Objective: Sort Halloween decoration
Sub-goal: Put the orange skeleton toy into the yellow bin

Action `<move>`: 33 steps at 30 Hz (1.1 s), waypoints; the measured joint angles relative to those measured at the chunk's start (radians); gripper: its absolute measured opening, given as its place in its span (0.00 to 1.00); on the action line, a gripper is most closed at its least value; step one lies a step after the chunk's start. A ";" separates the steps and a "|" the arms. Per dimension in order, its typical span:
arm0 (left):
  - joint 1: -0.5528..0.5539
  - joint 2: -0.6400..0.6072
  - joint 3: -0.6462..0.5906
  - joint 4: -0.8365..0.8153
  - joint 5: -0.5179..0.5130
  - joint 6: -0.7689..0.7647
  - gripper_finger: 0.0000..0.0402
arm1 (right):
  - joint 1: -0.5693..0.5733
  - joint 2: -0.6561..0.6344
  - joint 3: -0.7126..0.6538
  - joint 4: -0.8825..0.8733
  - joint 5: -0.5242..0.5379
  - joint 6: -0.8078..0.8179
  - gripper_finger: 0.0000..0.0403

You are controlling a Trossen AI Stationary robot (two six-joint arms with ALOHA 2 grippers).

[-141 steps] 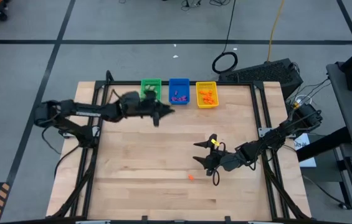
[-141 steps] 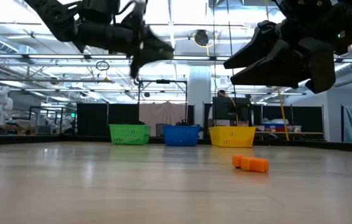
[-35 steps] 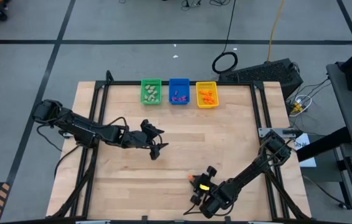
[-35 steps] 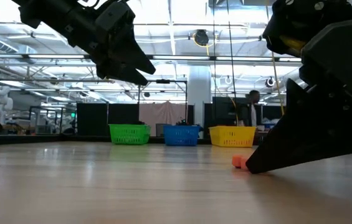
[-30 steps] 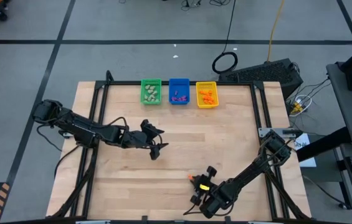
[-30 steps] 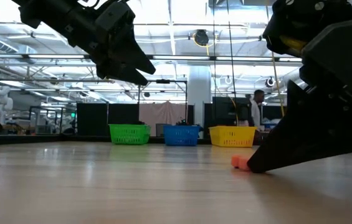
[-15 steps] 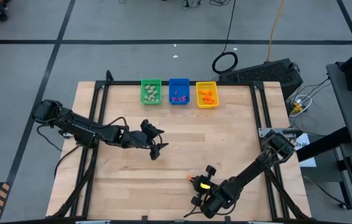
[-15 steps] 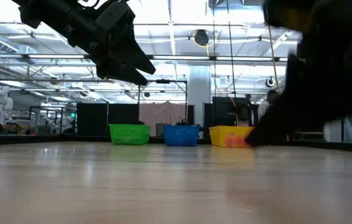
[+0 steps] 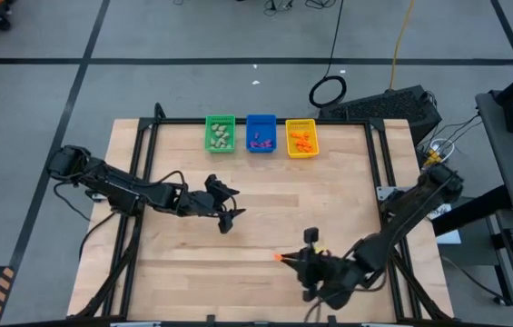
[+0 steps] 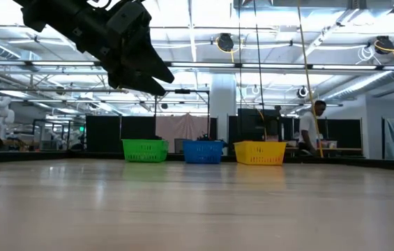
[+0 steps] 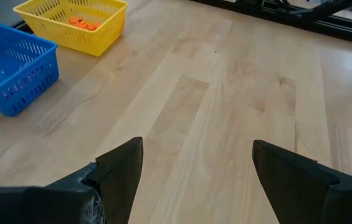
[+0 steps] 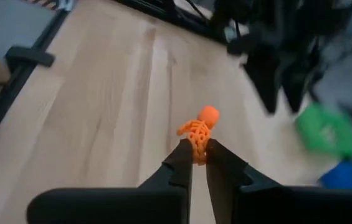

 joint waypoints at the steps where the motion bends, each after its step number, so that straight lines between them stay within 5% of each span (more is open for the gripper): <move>1: 0.000 0.000 0.000 0.000 0.000 0.000 0.75 | 0.006 -0.024 0.000 -0.008 0.000 -0.057 0.04; 11: -0.062 0.000 0.000 0.071 0.016 0.047 0.74 | 0.017 -0.197 -0.128 -0.028 0.007 -0.225 0.04; 26: -0.111 0.000 0.000 0.167 -0.008 0.130 0.40 | -0.087 -0.299 -0.745 1.049 0.025 -0.286 0.04; 33: -0.113 0.000 0.000 0.167 -0.028 0.106 0.28 | -0.106 -0.300 -0.814 1.206 0.024 -0.193 0.04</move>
